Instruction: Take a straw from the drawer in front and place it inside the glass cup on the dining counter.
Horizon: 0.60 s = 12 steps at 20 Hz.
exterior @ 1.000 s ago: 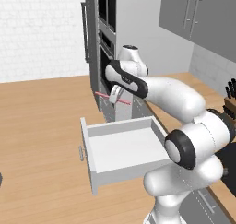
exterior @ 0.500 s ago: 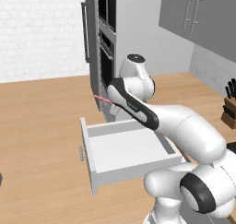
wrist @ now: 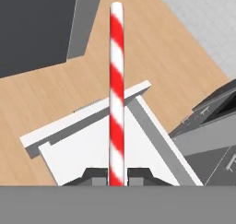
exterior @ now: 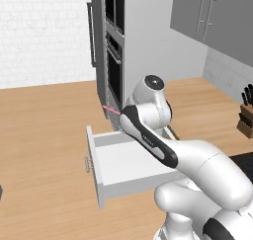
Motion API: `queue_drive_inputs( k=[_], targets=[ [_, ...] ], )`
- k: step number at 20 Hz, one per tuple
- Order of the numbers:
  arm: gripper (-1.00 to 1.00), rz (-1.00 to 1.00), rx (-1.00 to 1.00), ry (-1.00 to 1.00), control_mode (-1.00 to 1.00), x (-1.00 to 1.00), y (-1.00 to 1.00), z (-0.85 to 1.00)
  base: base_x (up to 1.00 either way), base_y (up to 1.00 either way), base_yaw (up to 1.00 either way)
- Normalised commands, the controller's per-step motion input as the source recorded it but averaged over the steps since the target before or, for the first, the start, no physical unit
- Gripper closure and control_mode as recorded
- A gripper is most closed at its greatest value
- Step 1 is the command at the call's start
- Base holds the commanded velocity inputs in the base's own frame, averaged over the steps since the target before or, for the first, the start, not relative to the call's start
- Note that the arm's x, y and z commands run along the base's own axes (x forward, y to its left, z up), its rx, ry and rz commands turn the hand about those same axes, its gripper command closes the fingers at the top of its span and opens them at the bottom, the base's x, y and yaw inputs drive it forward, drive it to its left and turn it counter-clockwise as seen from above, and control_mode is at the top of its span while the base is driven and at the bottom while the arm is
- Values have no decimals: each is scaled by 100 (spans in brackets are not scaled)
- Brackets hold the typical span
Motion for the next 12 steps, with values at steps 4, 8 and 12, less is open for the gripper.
queue_drive_inputs(
  k=[4,8,12],
  targets=[
    [100,0,-1,1,-100,1,4,-2,0,0,0],
    [100,0,-7,2,100,0,20,-5,-7,34,0],
    [100,0,0,0,100,0,0,0,-17,93,6]
  ],
)
